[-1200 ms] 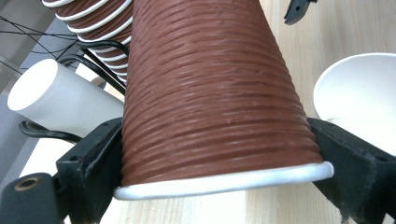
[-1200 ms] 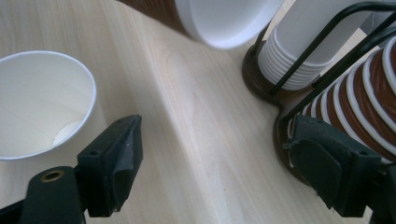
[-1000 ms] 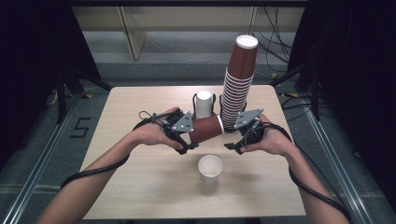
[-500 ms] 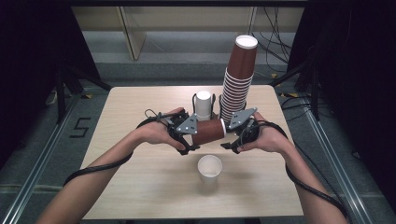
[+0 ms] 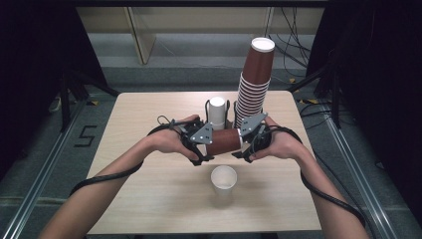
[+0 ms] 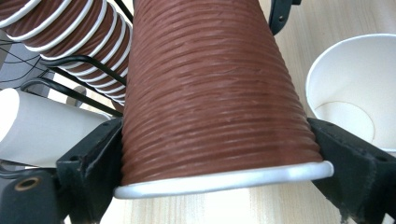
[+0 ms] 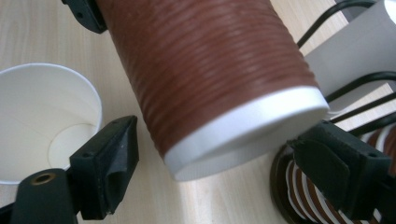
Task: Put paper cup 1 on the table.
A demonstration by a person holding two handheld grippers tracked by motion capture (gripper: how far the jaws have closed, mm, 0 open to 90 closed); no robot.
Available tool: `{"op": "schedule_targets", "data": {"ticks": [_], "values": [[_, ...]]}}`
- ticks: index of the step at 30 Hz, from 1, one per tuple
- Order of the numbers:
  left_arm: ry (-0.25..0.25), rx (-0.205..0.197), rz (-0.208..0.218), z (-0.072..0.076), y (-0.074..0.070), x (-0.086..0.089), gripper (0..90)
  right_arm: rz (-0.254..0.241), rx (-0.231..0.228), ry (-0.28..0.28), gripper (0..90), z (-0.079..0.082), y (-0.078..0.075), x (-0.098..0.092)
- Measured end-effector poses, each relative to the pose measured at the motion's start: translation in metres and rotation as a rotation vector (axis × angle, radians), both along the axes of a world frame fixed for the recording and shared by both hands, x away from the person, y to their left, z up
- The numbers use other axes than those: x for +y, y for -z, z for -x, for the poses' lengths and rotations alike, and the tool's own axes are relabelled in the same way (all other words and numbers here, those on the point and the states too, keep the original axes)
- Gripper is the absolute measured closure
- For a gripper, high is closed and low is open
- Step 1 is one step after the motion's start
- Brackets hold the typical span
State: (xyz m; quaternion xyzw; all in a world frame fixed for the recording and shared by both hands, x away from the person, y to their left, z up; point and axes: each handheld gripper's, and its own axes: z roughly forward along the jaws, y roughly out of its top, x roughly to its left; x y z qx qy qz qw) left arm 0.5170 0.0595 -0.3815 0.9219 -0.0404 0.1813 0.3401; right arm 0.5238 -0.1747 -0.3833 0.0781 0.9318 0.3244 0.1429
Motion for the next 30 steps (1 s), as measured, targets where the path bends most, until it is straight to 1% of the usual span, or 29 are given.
{"op": "schedule_targets", "data": {"ticks": [1, 2, 3, 4, 5, 6, 7, 8, 9, 10, 11, 12, 13, 14, 15, 16, 19, 20, 21, 22, 23, 24, 25, 26, 27, 28, 29, 30], "values": [[0.004, 0.000, 0.003, 0.000, 0.000, 0.000, 9.9, 0.011, -0.021, -0.022, 14.9, -0.002, -0.001, 0.001], [0.000, -0.002, -0.002, 0.000, -0.001, -0.001, 9.9, 0.013, -0.020, -0.008, 14.9, -0.001, -0.002, 0.001], [0.006, -0.003, -0.008, 0.000, -0.001, -0.001, 9.9, 0.011, -0.008, -0.008, 15.0, -0.001, -0.002, 0.003], [0.008, -0.002, -0.009, 0.000, -0.002, -0.002, 9.9, 0.012, -0.007, -0.016, 15.0, -0.002, -0.002, 0.003], [0.009, 0.001, -0.007, 0.000, -0.001, -0.002, 9.9, 0.007, 0.007, 0.010, 14.9, 0.000, -0.002, 0.004], [0.013, 0.002, -0.006, 0.000, -0.001, -0.003, 9.9, 0.016, -0.007, -0.017, 15.0, -0.002, -0.003, 0.005], [0.014, -0.003, -0.009, 0.000, -0.002, -0.003, 9.9, 0.019, -0.007, -0.027, 14.9, -0.003, -0.003, 0.006], [0.016, -0.003, -0.010, 0.000, -0.002, -0.004, 9.9, 0.018, 0.006, -0.003, 15.0, -0.001, -0.003, 0.007], [0.016, 0.000, -0.009, 0.000, -0.002, -0.004, 9.9, 0.023, -0.010, -0.031, 15.0, -0.003, -0.003, 0.008], [0.017, 0.002, -0.012, 0.000, -0.002, -0.004, 9.9, 0.022, -0.010, -0.038, 15.0, -0.004, -0.003, 0.009], [0.018, 0.001, -0.016, 0.000, -0.002, -0.005, 9.9, 0.022, 0.006, -0.017, 14.9, -0.002, -0.003, 0.009], [0.019, 0.001, -0.016, 0.000, -0.002, -0.005, 9.9, 0.028, -0.010, -0.045, 14.9, -0.004, -0.003, 0.010], [0.020, 0.002, -0.017, -0.001, -0.002, -0.005, 9.9, 0.028, 0.004, -0.026, 14.9, -0.002, -0.003, 0.011], [0.021, 0.001, -0.019, -0.001, -0.002, -0.005, 9.9, 0.039, -0.035, -0.066, 14.9, -0.005, -0.004, 0.012], [0.024, 0.003, -0.022, -0.001, -0.003, -0.006, 9.9, 0.032, 0.021, -0.007, 14.9, 0.000, -0.003, 0.012], [0.026, 0.001, -0.026, -0.001, -0.003, -0.006, 9.9, 0.037, -0.011, -0.058, 14.9, -0.004, -0.004, 0.013], [0.025, -0.001, -0.027, -0.001, -0.003, -0.007, 9.9, 0.043, -0.012, -0.063, 14.9, -0.005, -0.004, 0.014], [0.027, 0.002, -0.026, -0.002, -0.003, -0.007, 9.9, 0.045, 0.001, -0.048, 14.9, -0.003, -0.003, 0.016], [0.028, 0.004, -0.034, -0.002, -0.003, -0.008, 9.9, 0.046, 0.002, -0.051, 14.9, -0.003, -0.003, 0.016], [0.029, 0.004, -0.037, -0.002, -0.003, -0.008, 9.9, 0.053, -0.009, -0.076, 15.0, -0.005, -0.004, 0.017], [0.031, 0.002, -0.040, -0.002, -0.003, -0.008, 9.9, 0.049, 0.006, -0.053, 15.0, -0.003, -0.004, 0.017], [0.034, 0.002, -0.044, -0.002, -0.003, -0.008, 9.9, 0.055, -0.006, -0.083, 15.0, -0.005, -0.004, 0.018], [0.032, 0.005, -0.037, -0.002, -0.003, -0.009, 9.9, 0.057, -0.008, -0.085, 15.1, -0.005, -0.004, 0.019], [0.038, 0.002, -0.047, -0.002, -0.004, -0.009, 9.9, 0.059, -0.012, -0.089, 15.2, -0.005, -0.004, 0.019], [0.036, 0.004, -0.040, -0.002, -0.003, -0.009, 9.9, 0.057, -0.001, -0.075, 15.5, -0.003, -0.004, 0.019], [0.036, 0.004, -0.040, -0.002, -0.004, -0.009, 9.9, 0.060, -0.003, -0.097, 15.5, -0.004, -0.004, 0.020], [0.036, 0.004, -0.039, -0.002, -0.004, -0.010, 9.9, 0.063, -0.001, -0.099, 15.6, -0.004, -0.004, 0.020], [0.037, 0.004, -0.041, -0.002, -0.004, -0.010, 9.9, 0.063, -0.013, -0.100, 15.8, -0.005, -0.004, 0.020]]}}
